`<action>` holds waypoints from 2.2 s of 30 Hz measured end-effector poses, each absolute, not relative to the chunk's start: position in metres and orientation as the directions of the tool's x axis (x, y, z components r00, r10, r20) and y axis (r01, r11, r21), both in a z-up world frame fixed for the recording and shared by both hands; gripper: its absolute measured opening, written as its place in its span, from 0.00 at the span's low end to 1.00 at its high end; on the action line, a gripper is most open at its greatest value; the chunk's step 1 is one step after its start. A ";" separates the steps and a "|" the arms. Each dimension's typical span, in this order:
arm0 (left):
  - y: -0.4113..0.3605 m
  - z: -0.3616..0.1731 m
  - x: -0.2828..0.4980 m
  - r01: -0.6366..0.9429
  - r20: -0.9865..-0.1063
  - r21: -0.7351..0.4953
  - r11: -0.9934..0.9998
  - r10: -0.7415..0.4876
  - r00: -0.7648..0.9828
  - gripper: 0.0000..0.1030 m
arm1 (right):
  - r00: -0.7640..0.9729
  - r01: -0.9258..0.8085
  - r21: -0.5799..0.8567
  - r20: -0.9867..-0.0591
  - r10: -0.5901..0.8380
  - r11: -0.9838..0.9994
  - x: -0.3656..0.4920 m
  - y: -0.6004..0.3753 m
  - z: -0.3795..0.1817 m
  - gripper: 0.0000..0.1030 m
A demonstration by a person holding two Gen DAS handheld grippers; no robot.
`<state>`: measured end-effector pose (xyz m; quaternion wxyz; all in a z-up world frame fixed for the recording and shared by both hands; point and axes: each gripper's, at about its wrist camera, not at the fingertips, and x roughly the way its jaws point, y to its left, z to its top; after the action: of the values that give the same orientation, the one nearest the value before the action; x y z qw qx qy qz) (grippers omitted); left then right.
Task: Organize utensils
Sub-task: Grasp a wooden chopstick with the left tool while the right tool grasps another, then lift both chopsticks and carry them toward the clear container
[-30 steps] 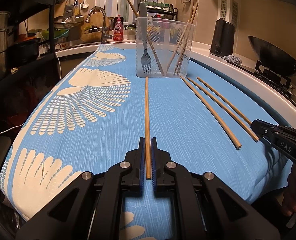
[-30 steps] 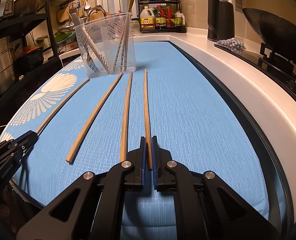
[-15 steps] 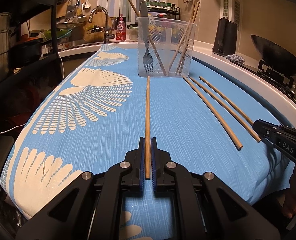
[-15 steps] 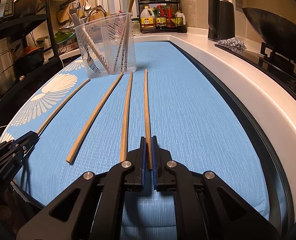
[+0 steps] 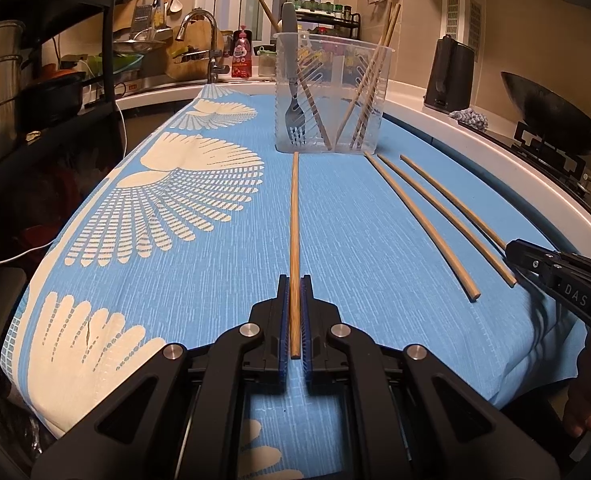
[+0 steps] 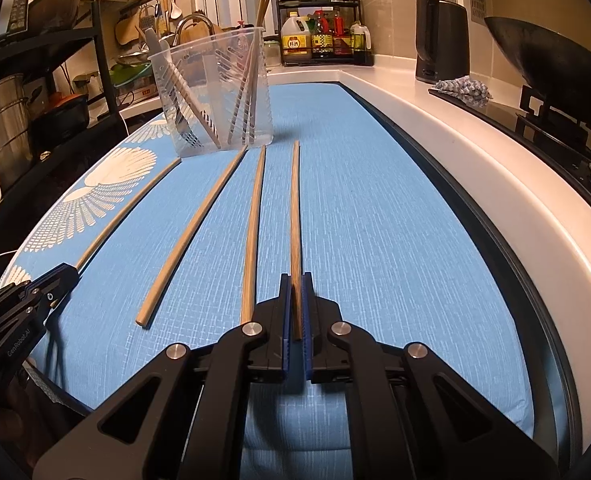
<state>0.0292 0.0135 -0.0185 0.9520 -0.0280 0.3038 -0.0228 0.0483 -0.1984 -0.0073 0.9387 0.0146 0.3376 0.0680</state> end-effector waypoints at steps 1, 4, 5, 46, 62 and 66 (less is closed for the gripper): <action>0.014 -0.018 0.029 0.028 -0.577 -0.068 0.997 -0.062 0.815 0.05 | 0.765 -0.117 0.073 -0.629 0.137 0.990 0.047 -0.199 -0.006 0.05; 0.015 -0.014 0.027 0.032 -0.571 -0.071 0.997 -0.067 0.818 0.05 | 0.772 -0.116 0.072 -0.621 0.136 0.991 0.044 -0.199 0.000 0.05; 0.015 -0.013 0.026 0.033 -0.569 -0.071 0.997 -0.068 0.820 0.05 | 0.775 -0.116 0.071 -0.617 0.135 0.991 0.042 -0.200 0.002 0.05; 0.043 0.139 0.034 0.113 -0.354 -0.085 0.990 -0.136 0.925 0.05 | 0.905 -0.180 0.079 -0.377 0.197 0.980 0.044 -0.200 0.159 0.05; 0.042 0.191 0.096 0.192 -0.418 -0.141 0.971 -0.235 0.878 0.05 | 0.884 -0.273 0.102 -0.365 0.292 0.956 0.091 -0.171 0.208 0.05; 0.036 0.209 0.116 0.223 -0.412 -0.140 0.965 -0.262 0.873 0.05 | 0.887 -0.293 0.101 -0.342 0.310 0.951 0.111 -0.162 0.227 0.05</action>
<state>0.1160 0.0360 0.2093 0.9667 -0.0441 0.2189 -0.1253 0.1111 -0.1624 0.2270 0.9711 0.0231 0.1800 0.1553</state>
